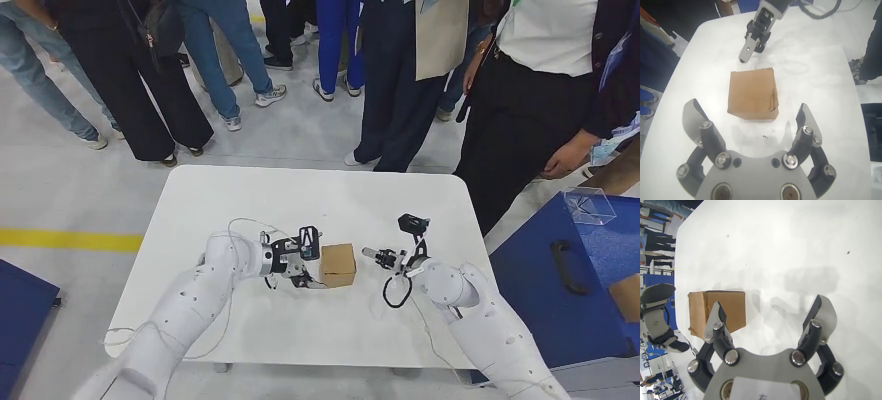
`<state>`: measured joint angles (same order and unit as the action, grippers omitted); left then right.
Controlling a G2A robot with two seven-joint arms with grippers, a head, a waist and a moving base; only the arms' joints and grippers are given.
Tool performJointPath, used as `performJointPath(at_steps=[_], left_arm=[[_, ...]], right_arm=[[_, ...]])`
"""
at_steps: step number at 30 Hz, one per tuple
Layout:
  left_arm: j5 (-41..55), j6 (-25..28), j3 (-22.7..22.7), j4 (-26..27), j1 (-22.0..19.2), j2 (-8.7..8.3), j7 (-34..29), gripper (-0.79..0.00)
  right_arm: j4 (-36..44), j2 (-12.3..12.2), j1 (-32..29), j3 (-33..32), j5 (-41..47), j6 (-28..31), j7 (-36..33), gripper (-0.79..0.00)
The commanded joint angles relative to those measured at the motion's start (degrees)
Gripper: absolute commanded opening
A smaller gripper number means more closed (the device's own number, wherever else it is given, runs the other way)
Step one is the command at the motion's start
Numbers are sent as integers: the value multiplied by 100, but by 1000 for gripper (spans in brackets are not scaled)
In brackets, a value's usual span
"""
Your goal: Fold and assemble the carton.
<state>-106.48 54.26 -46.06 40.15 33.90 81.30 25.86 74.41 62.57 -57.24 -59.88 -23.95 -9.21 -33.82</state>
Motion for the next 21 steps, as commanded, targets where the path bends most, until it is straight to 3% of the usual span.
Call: performJointPath(at_steps=[1, 8, 21], left_arm=[[109, -79, 141, -403, -137, 105, 149, 0], [235, -98, 523, -1186, -478, 387, 712, 0], [312, -306, 893, -1892, -779, 729, 937, 0]], right_arm=[[-9, 23, 30, 69, -54, 41, -3, 0], [9, 91, 82, 228, -205, 103, -3, 0], [-102, 169, 195, 206, -264, 125, -2, 0]])
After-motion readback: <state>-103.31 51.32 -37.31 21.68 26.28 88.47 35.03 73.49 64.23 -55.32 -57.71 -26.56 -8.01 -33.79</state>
